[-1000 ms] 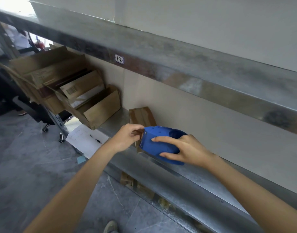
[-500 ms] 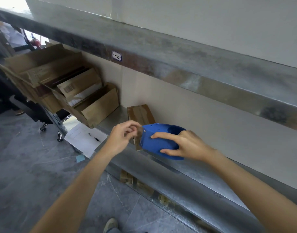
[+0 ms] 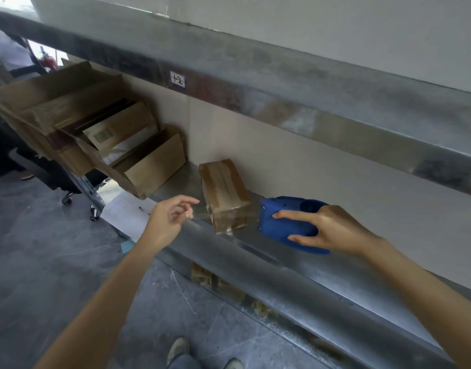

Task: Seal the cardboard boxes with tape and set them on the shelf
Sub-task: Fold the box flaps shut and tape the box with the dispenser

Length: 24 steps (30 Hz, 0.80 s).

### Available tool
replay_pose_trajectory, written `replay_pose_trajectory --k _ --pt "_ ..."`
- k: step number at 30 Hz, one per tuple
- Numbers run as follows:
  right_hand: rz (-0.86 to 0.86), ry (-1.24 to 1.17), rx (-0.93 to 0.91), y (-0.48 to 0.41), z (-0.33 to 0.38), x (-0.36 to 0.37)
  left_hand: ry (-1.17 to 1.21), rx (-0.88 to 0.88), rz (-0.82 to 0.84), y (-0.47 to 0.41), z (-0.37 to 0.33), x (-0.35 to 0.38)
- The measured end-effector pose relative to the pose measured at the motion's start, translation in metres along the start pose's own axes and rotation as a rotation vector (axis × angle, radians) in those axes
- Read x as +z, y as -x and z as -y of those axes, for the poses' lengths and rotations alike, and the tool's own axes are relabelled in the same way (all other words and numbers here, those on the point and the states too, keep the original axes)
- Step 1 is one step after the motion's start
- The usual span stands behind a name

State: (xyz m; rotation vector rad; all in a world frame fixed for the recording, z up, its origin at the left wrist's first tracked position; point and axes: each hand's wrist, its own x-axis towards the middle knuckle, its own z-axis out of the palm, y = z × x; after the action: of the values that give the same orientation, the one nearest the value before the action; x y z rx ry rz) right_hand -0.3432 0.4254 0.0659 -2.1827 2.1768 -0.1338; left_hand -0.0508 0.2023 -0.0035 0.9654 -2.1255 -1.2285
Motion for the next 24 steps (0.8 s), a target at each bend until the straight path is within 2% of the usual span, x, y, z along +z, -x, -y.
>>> replay_pose_trajectory --k 19,24 --pt "0.051 -0.042 0.149 -0.001 -0.001 0.015 -0.086 0.17 -0.037 -0.014 0.005 0.037" --pt "0.056 -0.059 0.168 -0.003 0.003 0.016 -0.056 0.203 -0.171 -0.014 0.01 0.051"
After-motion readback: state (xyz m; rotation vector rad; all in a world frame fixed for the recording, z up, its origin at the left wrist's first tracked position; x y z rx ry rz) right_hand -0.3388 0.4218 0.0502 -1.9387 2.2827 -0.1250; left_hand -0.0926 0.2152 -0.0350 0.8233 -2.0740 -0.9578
